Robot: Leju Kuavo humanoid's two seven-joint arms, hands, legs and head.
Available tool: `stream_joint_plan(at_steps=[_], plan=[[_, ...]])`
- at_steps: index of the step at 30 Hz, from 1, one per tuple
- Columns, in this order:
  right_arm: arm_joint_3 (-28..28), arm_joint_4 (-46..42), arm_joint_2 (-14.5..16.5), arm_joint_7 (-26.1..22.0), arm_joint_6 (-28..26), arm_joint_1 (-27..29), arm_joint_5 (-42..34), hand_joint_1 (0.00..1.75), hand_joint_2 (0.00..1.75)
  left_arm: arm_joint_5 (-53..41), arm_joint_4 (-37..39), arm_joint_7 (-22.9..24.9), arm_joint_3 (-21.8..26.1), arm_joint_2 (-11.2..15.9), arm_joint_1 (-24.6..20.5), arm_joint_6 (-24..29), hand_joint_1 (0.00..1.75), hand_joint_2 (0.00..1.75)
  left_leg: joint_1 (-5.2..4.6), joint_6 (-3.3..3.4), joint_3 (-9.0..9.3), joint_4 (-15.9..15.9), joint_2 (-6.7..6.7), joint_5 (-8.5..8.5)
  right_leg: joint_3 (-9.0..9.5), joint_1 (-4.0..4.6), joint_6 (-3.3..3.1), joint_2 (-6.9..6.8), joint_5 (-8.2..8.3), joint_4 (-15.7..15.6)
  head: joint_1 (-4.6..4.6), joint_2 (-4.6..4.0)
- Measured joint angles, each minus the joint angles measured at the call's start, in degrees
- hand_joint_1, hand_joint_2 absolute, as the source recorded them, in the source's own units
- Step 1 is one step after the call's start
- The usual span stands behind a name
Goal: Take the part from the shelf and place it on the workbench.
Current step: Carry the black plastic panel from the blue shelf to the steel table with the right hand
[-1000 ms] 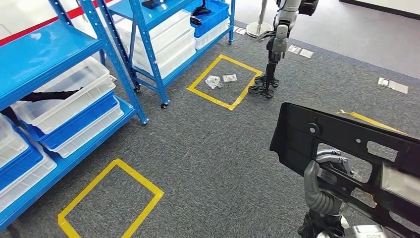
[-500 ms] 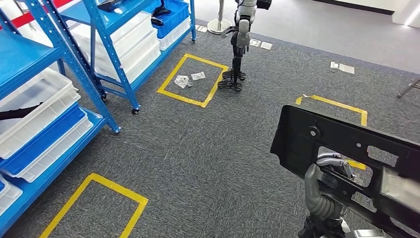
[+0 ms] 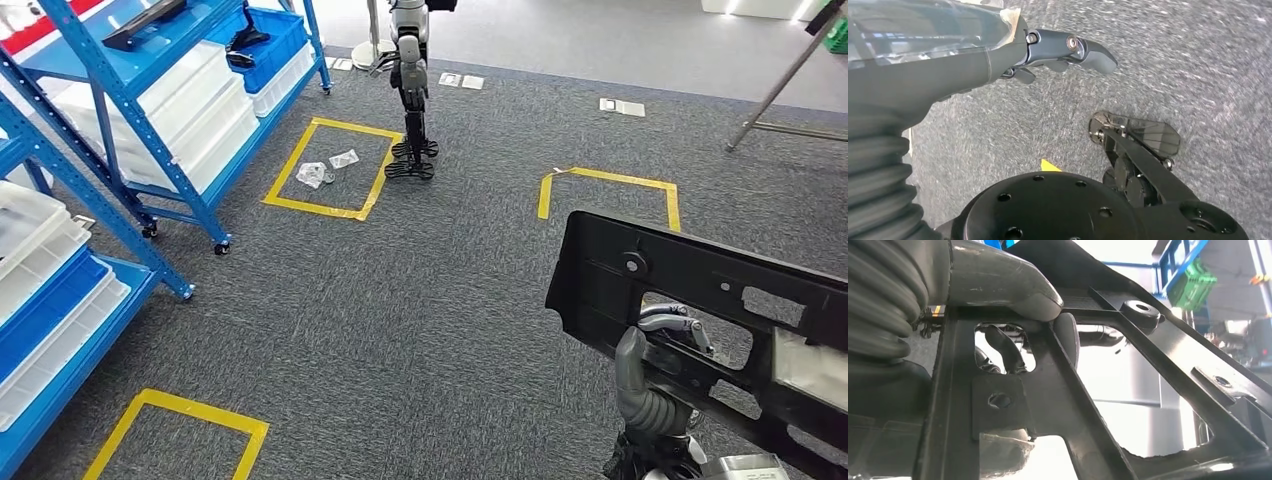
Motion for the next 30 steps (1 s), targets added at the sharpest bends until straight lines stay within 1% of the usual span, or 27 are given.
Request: stream_joint_plan(at_steps=[1,3,4,5,6,7,8,9,11,12,13,14,15,16,17,18,19,20,21,22,23,24,25,27,28,29,30], plan=[[0.0,0.2,0.0,-0.1,0.2,-0.1,-0.5,1.75,1.75,0.0,0.0,0.1,0.0,0.0,0.0,0.1,0.00,1.75,0.04,0.16,1.33,-2.6,-0.39,1.90,0.04,0.03,0.06,0.80,0.04,0.0,-0.02,0.00],[-0.1,0.4,0.0,-0.2,0.5,-0.6,-1.1,1.75,1.75,0.0,0.0,0.5,0.0,0.0,0.0,0.4,0.00,1.75,0.28,0.55,4.78,-9.8,-3.09,5.11,-0.09,0.16,0.40,2.37,0.25,0.1,0.03,0.00],[-0.2,0.6,0.0,-0.2,0.5,-0.9,-1.3,1.75,1.75,-0.1,0.0,0.6,0.0,0.0,0.0,0.5,0.00,1.75,0.30,0.69,5.88,-12.3,-4.27,5.83,-0.38,0.18,0.75,3.10,0.47,0.2,0.03,0.00],[-0.4,0.6,-0.1,-0.3,0.4,-1.0,-1.5,1.75,1.75,-0.3,0.0,0.5,0.0,0.0,0.0,0.5,0.00,1.75,0.21,0.84,6.32,-13.4,-4.99,5.88,-0.73,0.16,1.15,3.79,0.73,0.2,0.05,0.00],[-0.6,0.7,-0.1,-0.3,0.3,-1.0,-1.7,1.75,1.75,-0.6,0.0,0.4,-0.1,0.0,0.0,0.5,0.00,1.75,0.02,1.05,6.34,-13.8,-4.58,5.90,-1.11,0.14,1.60,4.49,1.02,0.1,0.07,0.00],[-0.9,0.7,-0.1,-0.3,0.2,-0.9,-2.0,1.75,1.75,-0.9,0.0,0.3,-0.2,0.0,-0.1,0.5,0.00,1.75,-0.03,1.43,6.30,-13.9,-3.80,6.12,-1.52,-0.04,1.98,4.74,1.20,0.2,0.06,0.00],[-1.2,0.6,-0.2,-0.4,0.0,-0.9,-2.2,1.75,1.75,-1.1,0.0,0.2,-0.2,0.1,-0.2,0.5,0.00,1.75,-0.04,1.85,6.32,-14.1,-3.02,6.38,-2.08,0.06,2.13,4.03,0.91,0.8,0.14,0.00],[-1.4,0.6,-0.3,-0.4,-0.1,-0.9,-2.4,1.75,1.75,-1.3,0.0,0.2,-0.3,0.1,-0.2,0.6,0.00,1.75,-0.01,2.30,6.34,-14.3,-2.10,6.64,-3.09,0.21,2.10,2.77,0.05,2.5,0.32,0.00],[-1.8,0.6,-0.4,-0.4,-0.4,-0.8,-2.7,1.75,1.75,-1.6,0.0,0.1,-0.4,0.4,-0.1,0.6,0.00,1.75,-0.16,2.79,6.22,-14.5,-0.26,6.84,-6.32,0.54,1.67,-0.32,-3.04,9.1,0.64,0.00],[-1.9,0.6,-0.4,-0.4,-0.5,-0.6,-2.9,1.75,1.75,-1.7,0.0,0.1,-0.4,0.5,0.0,0.7,0.00,1.75,-0.28,2.89,6.14,-14.5,0.65,6.85,-8.07,0.54,1.56,-1.06,-4.53,13.1,0.75,0.00],[-2.0,0.6,-0.4,-0.4,-0.6,-0.3,-3.0,1.75,1.75,-1.9,0.0,0.2,-0.5,0.7,0.1,0.7,0.00,1.75,-0.37,2.90,6.08,-14.4,1.50,6.84,-9.23,0.52,1.64,-1.45,-5.42,15.8,0.74,0.00],[-2.1,0.6,-0.4,-0.4,-0.6,0.0,-3.2,1.75,1.75,-2.0,0.0,0.2,-0.5,0.8,0.1,0.8,0.00,1.75,-0.41,2.89,6.06,-14.4,2.33,6.82,-9.34,0.48,1.91,-1.75,-5.50,16.6,0.75,0.00],[-2.2,0.6,-0.4,-0.4,-0.6,0.3,-3.3,1.75,1.75,-2.0,0.0,0.2,-0.6,1.0,0.1,0.9,0.00,1.75,-0.42,2.85,6.07,-14.4,3.10,6.79,-8.23,0.46,2.30,-2.11,-4.78,15.0,0.75,0.00],[-2.3,0.6,-0.4,-0.4,-0.7,0.4,-3.4,1.75,1.75,-2.1,0.0,0.3,-0.6,1.1,0.1,1.0,0.00,1.75,-0.42,2.75,6.15,-14.4,3.83,6.73,-5.87,0.47,2.71,-2.97,-3.45,10.9,0.76,0.00],[-2.3,0.5,-0.4,-0.4,-0.7,0.4,-3.5,1.75,1.75,-2.1,0.0,0.3,-0.6,1.2,0.1,1.0,0.00,1.75,-0.55,2.58,6.21,-14.4,4.45,6.61,-3.30,0.57,2.89,-4.26,-2.26,6.5,0.79,0.00],[-2.4,0.5,-0.4,-0.4,-0.7,0.5,-3.5,1.75,1.75,-2.2,0.0,0.3,-0.7,1.3,0.0,1.0,0.00,1.75,-0.72,2.34,6.29,-14.4,4.98,6.44,-1.23,0.76,2.79,-5.31,-1.30,2.8,0.76,0.00],[-2.4,0.4,-0.4,-0.4,-0.7,0.5,-3.5,1.75,1.75,-2.2,0.0,0.3,-0.7,1.4,0.0,1.1,0.00,1.75,-0.91,2.10,6.38,-14.3,5.47,6.30,0.06,0.96,2.45,-5.99,-0.75,0.6,0.70,0.00],[-2.4,0.4,-0.4,-0.4,-0.7,0.5,-3.5,1.75,1.75,-2.2,0.0,0.3,-0.8,1.5,0.0,1.1,0.00,1.75,-1.07,1.86,6.47,-14.3,5.97,6.20,0.31,1.17,2.01,-5.94,-0.65,0.0,0.63,0.00],[-2.5,0.3,-0.4,-0.4,-0.7,0.7,-3.5,1.75,1.75,-2.2,0.0,0.3,-0.9,1.5,-0.1,1.1,0.00,1.75,-1.08,1.59,6.59,-14.3,6.53,6.11,0.23,1.19,1.55,-5.22,-0.44,0.0,0.57,0.00],[-2.5,0.2,-0.4,-0.4,-0.7,0.7,-3.5,1.75,1.75,-2.2,0.0,0.3,-0.9,1.6,-0.1,1.1,0.00,1.75,-1.00,1.33,6.67,-14.2,6.86,5.96,0.15,0.91,1.15,-4.55,-0.28,-0.1,0.52,0.00],[-2.5,0.2,-0.3,-0.4,-0.7,0.8,-3.5,1.75,1.75,-2.2,0.0,0.3,-1.0,1.7,-0.2,1.1,0.00,1.75,-0.87,1.05,6.67,-14.0,6.67,5.67,0.14,0.67,0.87,-4.00,-0.14,-0.2,0.51,0.00],[-2.5,0.1,-0.3,-0.4,-0.7,0.8,-3.5,1.75,1.75,-2.2,0.0,0.3,-1.0,1.7,-0.3,1.1,0.00,1.75,-0.71,0.77,6.27,-12.9,5.52,4.74,0.15,0.36,0.45,-3.52,0.03,-0.4,0.41,0.00],[-2.5,0.0,-0.2,-0.4,-0.7,0.8,-3.5,1.75,1.75,-2.2,0.0,0.3,-1.0,1.7,-0.3,1.1,0.00,1.75,-0.53,0.55,5.30,-10.6,3.87,3.23,0.15,0.17,0.10,-3.10,0.12,-0.4,0.27,0.00],[-2.6,0.0,-0.1,-0.4,-0.6,0.8,-3.5,1.75,1.75,-2.2,0.0,0.4,-1.1,1.8,-0.1,1.1,0.00,1.75,-0.29,0.17,1.72,-2.9,0.89,-0.78,-0.03,0.21,-0.45,-1.99,0.23,-0.4,0.05,0.00],[-2.6,0.0,0.0,-0.4,-0.6,0.9,-3.6,1.75,1.75,-2.3,0.0,0.5,-1.2,1.8,-0.1,1.2,0.00,1.75,-0.20,0.03,0.08,0.4,0.36,-1.91,-0.11,0.23,-0.55,-1.28,0.28,-0.4,0.04,0.00],[-2.6,0.0,0.0,-0.4,-0.5,0.9,-3.7,1.75,1.75,-2.4,0.0,0.8,-1.3,1.8,0.1,1.3,0.00,1.75,-0.09,-0.08,-0.69,1.7,0.13,-1.77,-0.17,0.24,-0.55,-0.50,0.34,-0.3,0.03,0.00],[-2.6,0.0,0.1,-0.4,-0.4,0.9,-3.8,1.75,1.75,-2.6,0.0,1.2,-1.5,1.9,0.2,1.4,0.00,1.75,0.06,-0.13,-0.20,0.4,-0.03,-0.34,-0.18,0.22,-0.52,0.28,0.41,-0.3,0.03,0.00]])
